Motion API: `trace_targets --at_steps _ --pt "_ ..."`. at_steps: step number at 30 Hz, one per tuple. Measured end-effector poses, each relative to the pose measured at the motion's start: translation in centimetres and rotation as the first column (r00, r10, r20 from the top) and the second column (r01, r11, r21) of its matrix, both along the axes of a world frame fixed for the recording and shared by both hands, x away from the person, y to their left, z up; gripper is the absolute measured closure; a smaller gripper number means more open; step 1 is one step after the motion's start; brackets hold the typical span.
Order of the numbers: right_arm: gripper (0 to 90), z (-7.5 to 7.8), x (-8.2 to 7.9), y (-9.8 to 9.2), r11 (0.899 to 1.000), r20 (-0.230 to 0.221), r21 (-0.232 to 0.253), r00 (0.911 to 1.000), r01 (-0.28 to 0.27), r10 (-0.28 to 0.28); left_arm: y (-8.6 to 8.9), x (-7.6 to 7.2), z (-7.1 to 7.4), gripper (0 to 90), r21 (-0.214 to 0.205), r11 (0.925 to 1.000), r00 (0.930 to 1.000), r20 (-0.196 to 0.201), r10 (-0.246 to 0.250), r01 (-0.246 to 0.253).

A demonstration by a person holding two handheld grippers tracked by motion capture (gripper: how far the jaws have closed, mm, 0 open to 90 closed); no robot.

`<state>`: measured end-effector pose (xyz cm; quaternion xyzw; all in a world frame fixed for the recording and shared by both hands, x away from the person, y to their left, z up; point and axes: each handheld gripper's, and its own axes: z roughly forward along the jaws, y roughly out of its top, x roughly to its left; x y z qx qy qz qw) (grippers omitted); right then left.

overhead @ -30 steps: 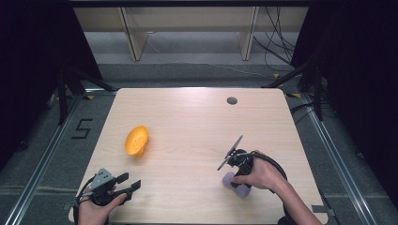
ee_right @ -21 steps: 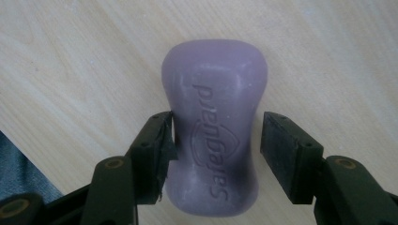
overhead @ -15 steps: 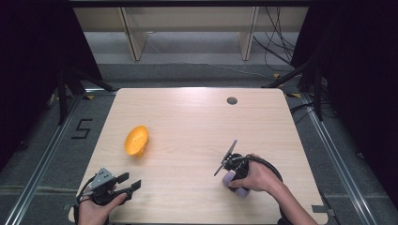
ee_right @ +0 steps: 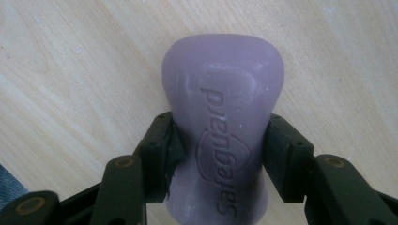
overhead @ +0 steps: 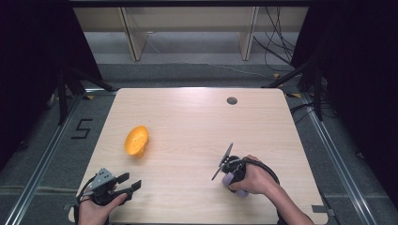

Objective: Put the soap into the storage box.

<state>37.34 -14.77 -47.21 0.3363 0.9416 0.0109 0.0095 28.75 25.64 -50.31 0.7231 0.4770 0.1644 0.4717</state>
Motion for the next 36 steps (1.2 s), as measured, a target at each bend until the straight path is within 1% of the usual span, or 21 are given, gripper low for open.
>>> trace_targets --at_steps 3,4,6,11,12,14,15,16,17,18,21,23,25,26,29,30,32,33,34,35,36 --pt "50.0 0.0 -0.1 0.0 0.999 0.018 -0.002 0.9993 -0.034 0.034 0.0 0.0 0.0 36.9 0.001 1.0000 1.0000 -0.001 -0.001 0.001" --pt "50.0 0.0 -0.3 0.1 1.000 0.023 -0.010 0.9994 -0.025 0.026 0.0 0.0 0.0 36.9 0.001 1.0000 1.0000 -0.001 -0.002 0.002" --pt "50.2 0.0 -0.4 0.1 0.997 0.043 -0.009 0.9964 -0.073 0.073 0.0 0.0 0.0 36.8 0.000 1.0000 1.0000 0.000 -0.001 0.001" --pt "50.4 0.0 -1.1 0.0 0.996 0.096 -0.008 0.9913 -0.089 0.090 0.0 0.0 0.0 36.9 0.000 1.0000 1.0000 0.000 0.000 0.000" --pt "50.4 0.0 -1.2 -0.1 0.994 0.114 -0.008 0.9869 -0.114 0.114 0.0 0.0 0.0 36.9 0.000 1.0000 1.0000 0.000 -0.004 0.004" --pt "50.4 0.0 -1.8 -0.1 0.994 0.152 -0.018 0.9827 -0.104 0.106 0.0 0.0 0.0 36.8 0.001 1.0000 1.0000 0.002 -0.007 0.007" --pt "50.4 0.0 -2.0 -0.2 0.992 0.189 -0.017 0.9736 -0.127 0.128 -0.1 0.0 0.0 36.9 -0.001 1.0000 1.0000 -0.002 -0.005 0.005" --pt "50.4 0.0 -2.3 -0.2 0.994 0.217 -0.022 0.9696 -0.111 0.113 -0.1 0.0 0.0 36.9 -0.005 1.0000 1.0000 -0.002 -0.006 0.006" --pt "50.4 0.0 -2.5 -0.3 0.991 0.224 -0.022 0.9651 -0.134 0.135 -0.1 0.0 0.0 36.8 -0.005 1.0000 1.0000 -0.002 -0.006 0.006" --pt "50.4 0.0 -2.5 -0.3 0.991 0.224 -0.022 0.9651 -0.134 0.135 -0.2 -0.1 0.0 36.8 -0.010 0.9999 1.0000 -0.008 0.003 -0.003" --pt "50.5 0.0 -3.1 -0.4 0.989 0.276 -0.032 0.9495 -0.147 0.150 -0.2 -0.1 0.0 36.9 -0.004 1.0000 1.0000 0.001 -0.001 0.001" --pt "50.4 0.1 -3.2 -0.4 0.989 0.287 -0.025 0.9467 -0.146 0.147 -0.2 -0.1 0.0 36.8 -0.003 1.0000 1.0000 0.002 -0.005 0.005" --pt "50.5 0.3 -3.5 -0.4 0.986 0.324 -0.031 0.9311 -0.166 0.167 -0.1 -0.1 0.0 36.9 -0.007 1.0000 1.0000 -0.004 0.000 0.000" --pt "50.4 0.4 -3.6 -0.4 0.985 0.336 -0.029 0.9262 -0.171 0.171 -0.1 -0.1 0.0 36.8 -0.008 1.0000 1.0000 -0.005 0.003 -0.003" --pt "50.4 0.7 -4.2 -0.5 0.977 0.400 -0.020 0.8943 -0.211 0.201 -0.2 -0.2 0.0 36.8 -0.002 1.0000 1.0000 -0.005 0.002 -0.002" --pt "50.4 0.9 -4.4 -0.5 0.971 0.426 -0.020 0.8767 -0.238 0.224 -0.2 -0.1 0.0 36.8 -0.001 1.0000 1.0000 0.003 -0.008 0.008" --pt "50.4 1.1 -4.9 -0.6 0.955 0.505 -0.007 0.8228 -0.298 0.260 -0.2 -0.1 0.0 36.9 -0.002 0.9999 0.9999 0.005 -0.012 0.012" --pt "50.4 1.3 -5.1 -0.7 0.947 0.538 -0.004 0.7968 -0.323 0.274 -0.4 -0.2 0.0 36.8 -0.017 0.9998 0.9999 0.006 -0.009 0.009" --pt "50.4 1.4 -5.4 -0.8 0.941 0.573 -0.016 0.7689 -0.337 0.284 -0.4 -0.2 0.1 36.9 -0.003 0.9998 0.9997 0.009 -0.021 0.021" --pt "50.4 1.4 -5.4 -0.8 0.941 0.573 -0.016 0.7689 -0.337 0.284 -0.4 -0.2 0.1 36.9 -0.003 0.9998 0.9997 0.009 -0.021 0.021" --pt "50.4 1.6 -5.8 -0.9 0.930 0.639 -0.048 0.7051 -0.364 0.308 -0.6 -0.2 0.1 36.9 -0.003 0.9997 0.9996 0.011 -0.025 0.025"
